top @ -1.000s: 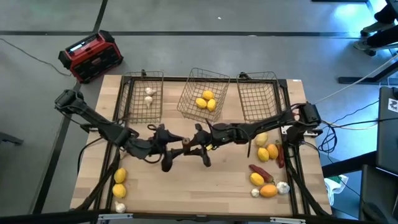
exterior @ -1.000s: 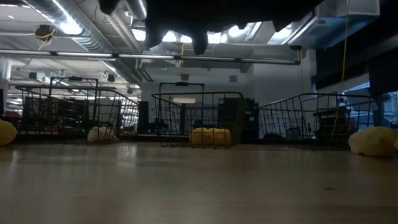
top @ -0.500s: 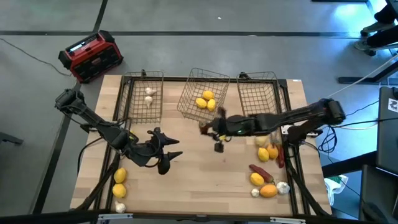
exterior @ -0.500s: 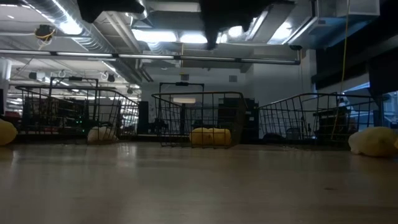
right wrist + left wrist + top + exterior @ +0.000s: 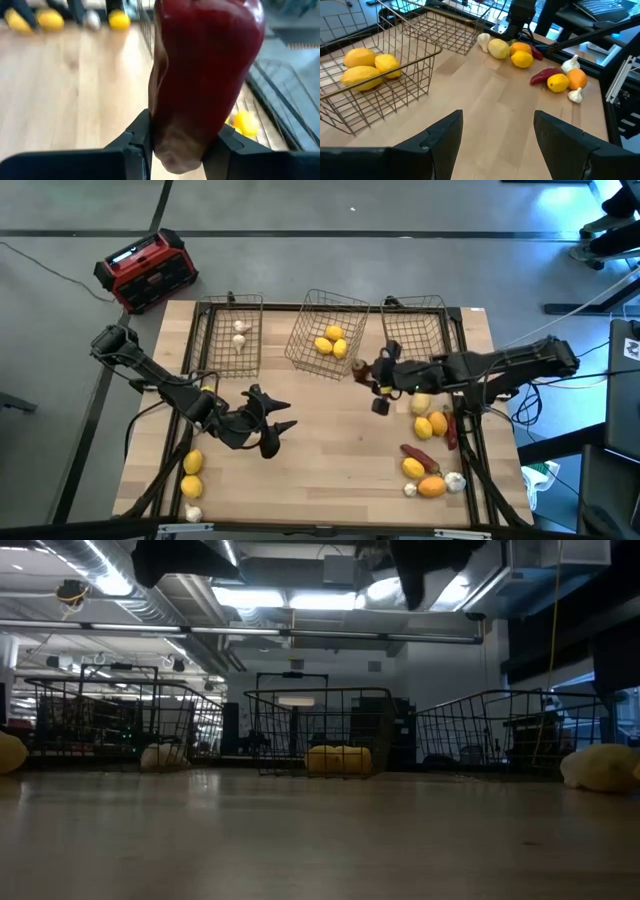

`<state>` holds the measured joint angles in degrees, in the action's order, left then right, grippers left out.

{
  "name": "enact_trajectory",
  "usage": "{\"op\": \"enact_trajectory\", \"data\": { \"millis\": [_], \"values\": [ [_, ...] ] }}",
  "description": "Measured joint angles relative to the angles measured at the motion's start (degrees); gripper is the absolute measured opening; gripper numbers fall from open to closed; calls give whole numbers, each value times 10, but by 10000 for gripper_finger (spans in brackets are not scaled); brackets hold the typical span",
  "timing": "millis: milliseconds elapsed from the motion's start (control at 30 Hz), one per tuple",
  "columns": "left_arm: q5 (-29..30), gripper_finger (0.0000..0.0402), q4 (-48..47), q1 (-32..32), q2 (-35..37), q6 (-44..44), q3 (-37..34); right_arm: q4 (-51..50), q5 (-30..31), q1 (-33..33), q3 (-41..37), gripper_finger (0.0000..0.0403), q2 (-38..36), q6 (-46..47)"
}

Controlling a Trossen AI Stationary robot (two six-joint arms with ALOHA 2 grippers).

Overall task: Sort produce into baskets
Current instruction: Put the bell pepper into the right wire basket

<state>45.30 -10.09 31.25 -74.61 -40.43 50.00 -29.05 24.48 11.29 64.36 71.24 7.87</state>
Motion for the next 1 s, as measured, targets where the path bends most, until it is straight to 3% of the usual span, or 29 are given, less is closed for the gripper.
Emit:
{"op": "enact_trajectory", "data": {
  "millis": [233, 333, 633, 767, 1000],
  "values": [
    [3, 241, 0, 0, 0, 7, 0, -57, 50, 45, -13, 112, 0, 32],
    [33, 241, 0, -1, 0, 29, 0, -57, 83, 65, -41, 112, -11, 40],
    [49, 241, -15, -10, -1, 45, 0, -59, 159, 87, -95, 112, -84, 73],
    [50, 241, -13, -10, -2, 45, 0, -82, 184, 62, -107, 112, -132, 73],
    [51, 241, -13, -10, -2, 43, 0, -115, 168, -23, -110, 112, -204, 60]
  ]
}}
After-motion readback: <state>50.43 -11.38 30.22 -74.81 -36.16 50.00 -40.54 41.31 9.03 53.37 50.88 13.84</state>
